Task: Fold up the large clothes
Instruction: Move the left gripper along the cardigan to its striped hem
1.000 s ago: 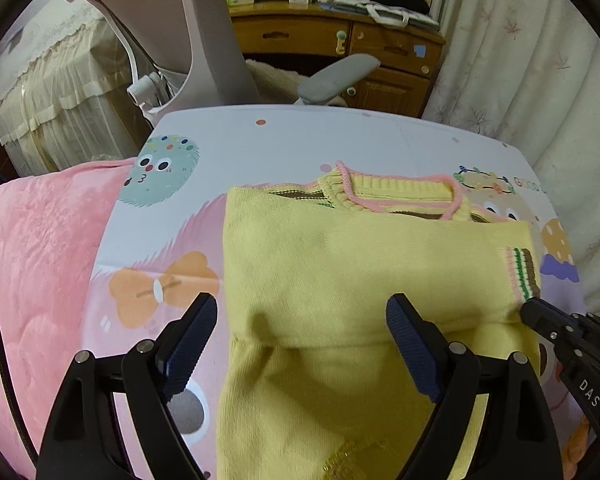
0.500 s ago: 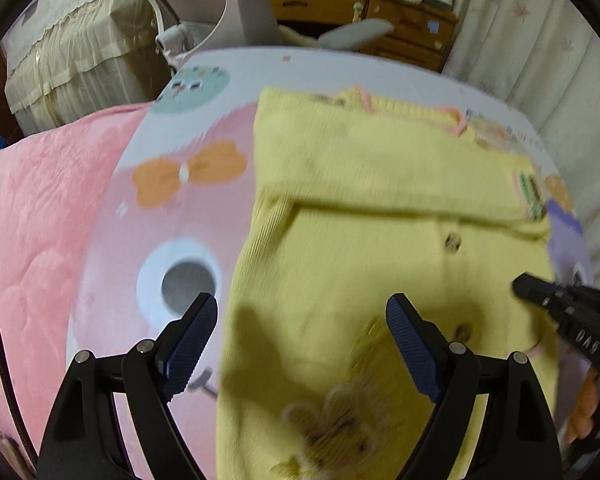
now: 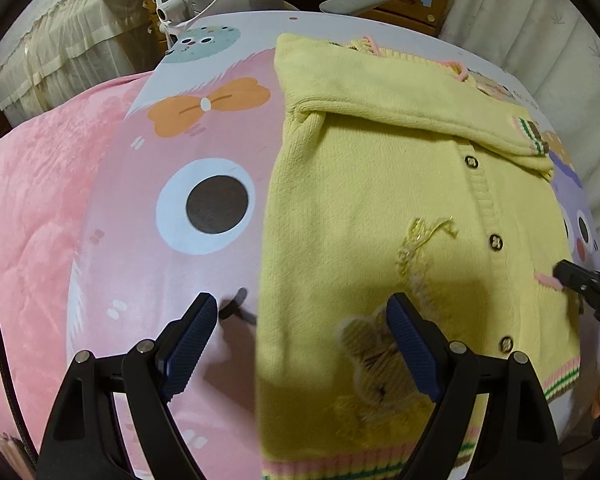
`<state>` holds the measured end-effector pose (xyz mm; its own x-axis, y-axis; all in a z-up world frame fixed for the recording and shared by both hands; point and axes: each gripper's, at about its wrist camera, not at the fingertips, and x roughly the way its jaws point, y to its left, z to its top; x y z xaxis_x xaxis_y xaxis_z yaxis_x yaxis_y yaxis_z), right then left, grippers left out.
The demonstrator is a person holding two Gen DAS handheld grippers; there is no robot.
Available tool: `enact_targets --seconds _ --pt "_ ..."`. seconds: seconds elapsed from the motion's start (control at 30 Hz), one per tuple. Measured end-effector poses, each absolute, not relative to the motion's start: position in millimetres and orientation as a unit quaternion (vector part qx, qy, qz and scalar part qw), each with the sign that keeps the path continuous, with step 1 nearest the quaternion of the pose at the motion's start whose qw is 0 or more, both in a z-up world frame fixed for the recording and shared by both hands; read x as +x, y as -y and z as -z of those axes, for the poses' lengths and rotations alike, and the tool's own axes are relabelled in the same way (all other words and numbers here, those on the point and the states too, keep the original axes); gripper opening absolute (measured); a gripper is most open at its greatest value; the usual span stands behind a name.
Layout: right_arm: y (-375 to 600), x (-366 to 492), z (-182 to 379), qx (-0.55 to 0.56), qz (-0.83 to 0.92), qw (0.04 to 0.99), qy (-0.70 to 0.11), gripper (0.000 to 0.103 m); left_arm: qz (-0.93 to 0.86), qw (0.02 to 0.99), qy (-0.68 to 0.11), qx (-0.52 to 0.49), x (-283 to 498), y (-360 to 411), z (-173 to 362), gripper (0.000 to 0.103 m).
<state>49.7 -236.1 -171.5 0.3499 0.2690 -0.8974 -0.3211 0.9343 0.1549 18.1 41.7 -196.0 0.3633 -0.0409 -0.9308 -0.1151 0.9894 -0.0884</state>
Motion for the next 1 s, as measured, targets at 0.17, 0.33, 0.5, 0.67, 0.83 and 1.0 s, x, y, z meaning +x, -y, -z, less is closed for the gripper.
enact_targets --seconds 0.17,0.33,0.5,0.67,0.83,1.0 --pt "247 28 171 -0.031 -0.147 0.818 -0.556 0.011 -0.005 0.821 -0.568 -0.053 11 -49 198 0.086" --pt "270 1 174 0.004 -0.129 0.814 -0.566 0.011 0.02 0.819 -0.571 -0.04 1 -57 194 0.086" --pt "276 -17 170 0.022 -0.119 0.817 -0.564 0.011 0.039 0.811 -0.582 -0.036 -18 -63 197 0.086" --pt "279 -27 164 0.022 -0.102 0.825 -0.555 0.011 0.048 0.806 -0.586 -0.072 -35 -76 202 0.086" --pt "288 -32 169 0.033 -0.089 0.82 -0.565 0.011 0.052 0.81 -0.58 -0.065 -42 -75 203 0.086" --pt "294 -35 171 0.046 -0.083 0.82 -0.564 0.021 0.057 0.813 -0.575 -0.067 -45 -74 204 0.086"
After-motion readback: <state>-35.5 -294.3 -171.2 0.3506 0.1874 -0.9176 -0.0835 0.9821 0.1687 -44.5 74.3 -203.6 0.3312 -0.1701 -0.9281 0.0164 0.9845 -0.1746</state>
